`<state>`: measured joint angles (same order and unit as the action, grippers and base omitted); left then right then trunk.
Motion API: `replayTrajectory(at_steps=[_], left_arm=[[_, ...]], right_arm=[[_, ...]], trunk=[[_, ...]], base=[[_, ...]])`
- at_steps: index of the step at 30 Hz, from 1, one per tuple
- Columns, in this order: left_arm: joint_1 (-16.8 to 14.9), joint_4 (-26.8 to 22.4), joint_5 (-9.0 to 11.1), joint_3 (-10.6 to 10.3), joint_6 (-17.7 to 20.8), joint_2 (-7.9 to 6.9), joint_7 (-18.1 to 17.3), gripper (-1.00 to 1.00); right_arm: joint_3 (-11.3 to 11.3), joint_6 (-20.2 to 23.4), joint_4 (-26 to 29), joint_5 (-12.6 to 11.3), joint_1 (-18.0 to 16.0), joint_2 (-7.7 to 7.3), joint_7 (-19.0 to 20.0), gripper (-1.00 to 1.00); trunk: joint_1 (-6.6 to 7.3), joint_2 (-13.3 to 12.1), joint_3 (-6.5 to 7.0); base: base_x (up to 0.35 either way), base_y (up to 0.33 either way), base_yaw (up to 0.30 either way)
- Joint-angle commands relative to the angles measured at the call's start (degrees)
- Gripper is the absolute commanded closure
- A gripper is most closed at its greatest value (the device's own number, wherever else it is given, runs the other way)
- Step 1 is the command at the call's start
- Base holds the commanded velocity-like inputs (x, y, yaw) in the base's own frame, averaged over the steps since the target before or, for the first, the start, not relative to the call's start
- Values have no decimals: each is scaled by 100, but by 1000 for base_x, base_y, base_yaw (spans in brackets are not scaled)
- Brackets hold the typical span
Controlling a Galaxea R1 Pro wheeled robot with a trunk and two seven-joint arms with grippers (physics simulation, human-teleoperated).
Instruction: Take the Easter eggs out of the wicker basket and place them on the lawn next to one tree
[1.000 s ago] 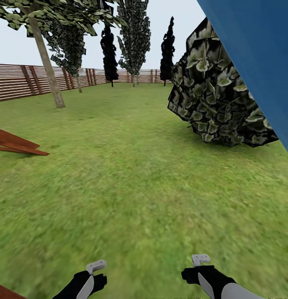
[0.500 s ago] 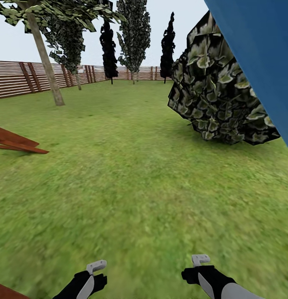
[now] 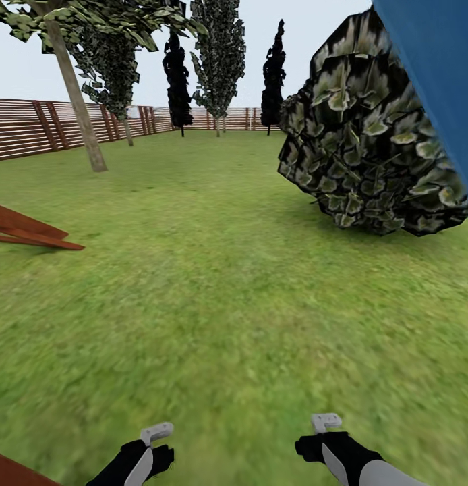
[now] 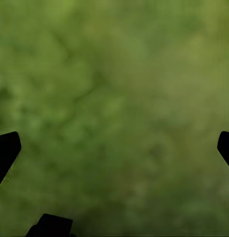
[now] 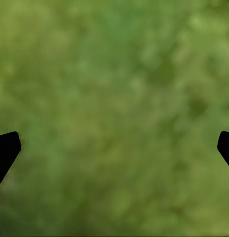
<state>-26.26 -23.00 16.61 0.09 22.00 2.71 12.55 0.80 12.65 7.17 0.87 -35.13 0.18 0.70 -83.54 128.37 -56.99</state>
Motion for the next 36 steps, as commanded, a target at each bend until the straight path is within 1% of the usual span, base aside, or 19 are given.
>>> replayTrajectory(at_steps=[1,7,21,28,36], left_arm=[[-1,-11,53,0,25,1,31,-100],[1,-11,53,0,33,8,32,-100],[2,-11,53,0,39,10,29,-100],[1,-11,53,0,34,10,29,-100],[2,-11,53,0,34,5,34,-100]], right_arm=[[8,36,12,10,-2,-1,7,-100],[8,41,6,10,5,-1,8,-100],[8,44,3,10,6,-1,9,-100],[8,42,3,10,6,1,9,-100],[8,36,3,10,6,-1,9,-100]], trunk=[[0,2,-5],[0,2,-31],[0,2,-161],[0,2,-220],[0,2,-230]], base=[[156,246,0],[143,149,0],[5,5,-4],[0,0,-129],[0,0,-24]])
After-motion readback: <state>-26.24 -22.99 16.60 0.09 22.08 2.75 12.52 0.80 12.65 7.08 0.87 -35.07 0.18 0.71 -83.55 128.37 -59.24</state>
